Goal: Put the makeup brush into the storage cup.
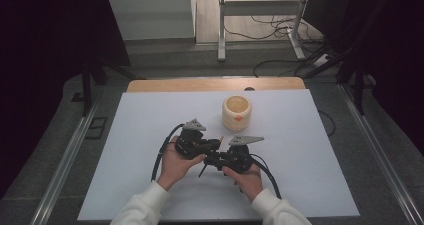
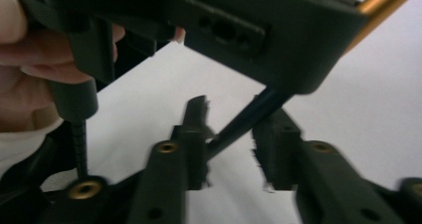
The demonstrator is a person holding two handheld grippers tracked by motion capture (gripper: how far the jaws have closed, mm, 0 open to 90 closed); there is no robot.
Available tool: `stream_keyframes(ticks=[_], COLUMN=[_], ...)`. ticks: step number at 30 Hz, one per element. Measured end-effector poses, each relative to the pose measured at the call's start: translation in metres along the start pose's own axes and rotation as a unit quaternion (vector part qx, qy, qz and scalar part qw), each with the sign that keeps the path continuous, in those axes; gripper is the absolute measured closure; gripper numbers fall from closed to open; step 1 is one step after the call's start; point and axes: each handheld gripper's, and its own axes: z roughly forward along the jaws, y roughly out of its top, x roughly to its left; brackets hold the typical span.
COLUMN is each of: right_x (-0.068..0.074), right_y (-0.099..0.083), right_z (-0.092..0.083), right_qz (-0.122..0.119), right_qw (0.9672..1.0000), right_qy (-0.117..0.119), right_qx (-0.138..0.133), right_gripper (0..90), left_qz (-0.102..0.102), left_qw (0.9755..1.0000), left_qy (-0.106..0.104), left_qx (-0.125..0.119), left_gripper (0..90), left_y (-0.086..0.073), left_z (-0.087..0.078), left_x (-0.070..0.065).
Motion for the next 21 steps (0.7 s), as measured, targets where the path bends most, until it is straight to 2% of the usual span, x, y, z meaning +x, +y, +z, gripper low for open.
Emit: stream_keyframes(ticks=[3,6,10,13,16,20,21], right_x=[-0.003,-0.005,-0.005,-0.004,-0.005,-0.006,-0.006], right_y=[0.001,0.001,0.002,0.002,0.003,0.004,0.004], right_z=[-0.003,-0.005,-0.007,-0.008,-0.01,-0.012,-0.013], right_qz=[0.012,0.023,0.024,0.022,0.02,0.015,0.015], right_qw=[0.9999,0.9997,0.9997,0.9997,0.9996,0.9995,0.9994], right_qy=[-0.001,-0.003,-0.009,-0.014,-0.022,-0.028,-0.029], right_qx=[0.002,-0.001,-0.002,-0.001,-0.002,-0.007,-0.008], right_gripper=[76.7,80.1,83.2,83.2,83.2,83.3,83.3], left_qz=[0.004,0.008,0.017,0.021,0.015,0.013,0.01], left_qw=[1.0,0.9998,0.9995,0.9993,0.9988,0.9982,0.9982], left_qy=[-0.002,-0.008,-0.012,-0.009,-0.012,-0.002,0.003], left_qx=[-0.009,-0.016,-0.025,-0.031,-0.046,-0.058,-0.06], left_gripper=[83.6,82.5,78.8,71.7,62.4,48.2,48.2], left_y=[0.0,0.0,0.0,0.0,0.0,-0.001,-0.001], left_z=[-0.002,-0.004,-0.004,-0.005,-0.009,-0.015,-0.017], left_x=[-0.001,-0.002,-0.004,-0.005,-0.007,-0.006,-0.005])
